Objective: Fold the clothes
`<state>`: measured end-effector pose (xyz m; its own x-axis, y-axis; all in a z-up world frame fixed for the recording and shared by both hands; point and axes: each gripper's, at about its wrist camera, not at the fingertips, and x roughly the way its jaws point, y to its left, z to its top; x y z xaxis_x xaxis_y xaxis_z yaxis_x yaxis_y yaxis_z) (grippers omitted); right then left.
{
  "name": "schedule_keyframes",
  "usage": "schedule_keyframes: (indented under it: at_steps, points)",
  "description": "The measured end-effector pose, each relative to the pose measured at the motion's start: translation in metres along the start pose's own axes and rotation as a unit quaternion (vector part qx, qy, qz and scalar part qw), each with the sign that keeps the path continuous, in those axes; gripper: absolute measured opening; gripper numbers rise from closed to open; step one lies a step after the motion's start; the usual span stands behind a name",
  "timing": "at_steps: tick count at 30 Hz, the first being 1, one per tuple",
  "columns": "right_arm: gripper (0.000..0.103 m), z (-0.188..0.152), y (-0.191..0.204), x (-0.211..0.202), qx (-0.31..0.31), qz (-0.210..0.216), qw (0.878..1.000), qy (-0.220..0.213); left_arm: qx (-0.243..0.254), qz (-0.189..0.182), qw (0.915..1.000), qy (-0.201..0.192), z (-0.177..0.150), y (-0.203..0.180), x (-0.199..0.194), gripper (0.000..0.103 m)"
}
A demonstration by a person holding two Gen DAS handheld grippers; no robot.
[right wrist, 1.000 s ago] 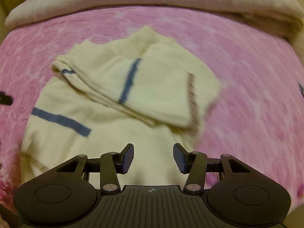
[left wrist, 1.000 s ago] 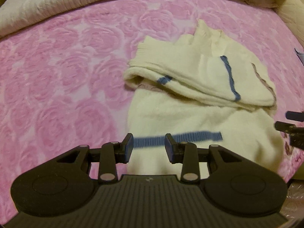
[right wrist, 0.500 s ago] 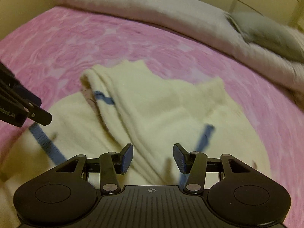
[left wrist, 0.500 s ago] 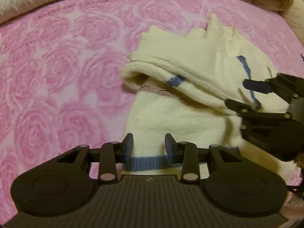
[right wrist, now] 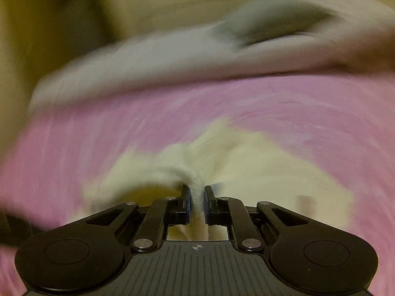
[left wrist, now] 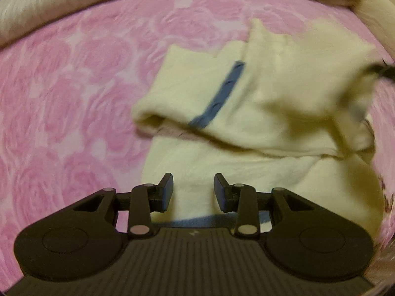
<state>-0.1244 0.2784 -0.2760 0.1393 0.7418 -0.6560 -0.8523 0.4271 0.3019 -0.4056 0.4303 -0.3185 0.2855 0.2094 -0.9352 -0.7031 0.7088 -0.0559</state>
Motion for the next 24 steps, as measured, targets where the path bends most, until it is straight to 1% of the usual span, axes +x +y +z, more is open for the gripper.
schedule_keyframes:
  at_steps: [1,2,3,4,5,6,7,8,9,10,11,12,13,14,15,16,17,18,20,21,23,24]
  points:
    - [0.009,0.009,-0.03,-0.025,0.051,-0.028,0.998,-0.03,0.013,-0.001,0.9999,-0.004,0.001,-0.005,-0.001,0.032]
    - [0.009,0.013,-0.058,-0.048,0.094,-0.059,0.992,-0.055,0.03,-0.001,0.9995,-0.007,0.003,-0.012,-0.001,0.032]
    - [0.009,0.017,-0.085,-0.072,0.139,-0.092,0.983,-0.079,0.046,-0.002,0.9989,-0.01,0.005,-0.019,0.0,0.032]
    - [0.009,0.016,-0.116,-0.096,0.186,-0.137,0.968,-0.096,0.063,-0.002,0.998,-0.013,0.006,-0.027,0.001,0.033]
    - [0.009,0.013,-0.145,-0.117,0.229,-0.191,0.949,-0.104,0.086,-0.001,0.9962,-0.015,0.008,-0.036,0.004,0.034]
    - [0.009,0.007,-0.17,-0.131,0.263,-0.248,0.927,-0.099,0.109,0.0,0.9939,-0.017,0.01,-0.045,0.007,0.035]
    - [0.009,-0.001,-0.194,-0.141,0.296,-0.3,0.903,-0.085,0.134,0.0,0.9909,-0.018,0.012,-0.054,0.011,0.035]
    - [0.011,-0.012,-0.22,-0.146,0.337,-0.337,0.877,-0.063,0.16,-0.001,0.9868,-0.021,0.013,-0.065,0.016,0.036]
    - [0.012,-0.026,-0.246,-0.148,0.386,-0.354,0.851,-0.034,0.187,-0.002,0.9821,-0.025,0.014,-0.076,0.021,0.038]
    - [0.02,-0.042,-0.267,-0.15,0.443,-0.349,0.826,-0.011,0.212,-0.002,0.9769,-0.026,0.013,-0.086,0.026,0.038]
    - [0.025,-0.061,-0.284,-0.151,0.506,-0.331,0.797,-0.003,0.241,-0.001,0.9702,-0.029,0.012,-0.097,0.031,0.039]
    - [0.03,-0.08,-0.292,-0.153,0.559,-0.302,0.772,-0.009,0.27,0.003,0.9622,-0.032,0.009,-0.107,0.037,0.04]
    - [0.044,-0.097,-0.295,-0.152,0.601,-0.265,0.754,-0.022,0.302,0.009,0.9526,-0.036,0.006,-0.118,0.042,0.04]
    - [0.052,-0.112,-0.293,-0.149,0.631,-0.228,0.74,-0.034,0.326,0.018,0.9442,-0.041,0.002,-0.124,0.046,0.041]
    - [0.053,-0.123,-0.29,-0.145,0.647,-0.203,0.734,-0.042,0.35,0.027,0.9351,-0.047,-0.002,-0.131,0.05,0.043]
    - [0.054,-0.13,-0.289,-0.142,0.654,-0.186,0.731,-0.048,0.374,0.036,0.9253,-0.053,-0.006,-0.138,0.054,0.046]
    - [0.055,-0.135,-0.288,-0.14,0.658,-0.173,0.731,-0.054,0.397,0.045,0.9149,-0.058,-0.01,-0.144,0.058,0.048]
    - [0.056,-0.137,-0.286,-0.138,0.653,-0.169,0.736,-0.06,0.413,0.052,0.9073,-0.059,-0.014,-0.146,0.062,0.052]
    - [0.061,-0.133,-0.286,-0.135,0.632,-0.174,0.753,-0.063,0.446,0.065,0.8905,-0.06,-0.022,-0.148,0.069,0.055]
    - [0.062,-0.128,-0.285,-0.132,0.62,-0.177,0.762,-0.056,0.463,0.07,0.8812,-0.065,-0.025,-0.149,0.072,0.059]
    - [0.063,-0.117,-0.283,-0.127,0.594,-0.179,0.783,-0.047,0.497,0.082,0.8605,-0.08,-0.032,-0.15,0.079,0.062]
    - [0.063,-0.112,-0.282,-0.124,0.582,-0.179,0.792,-0.043,0.501,0.074,0.8586,-0.08,-0.031,-0.15,0.08,0.059]
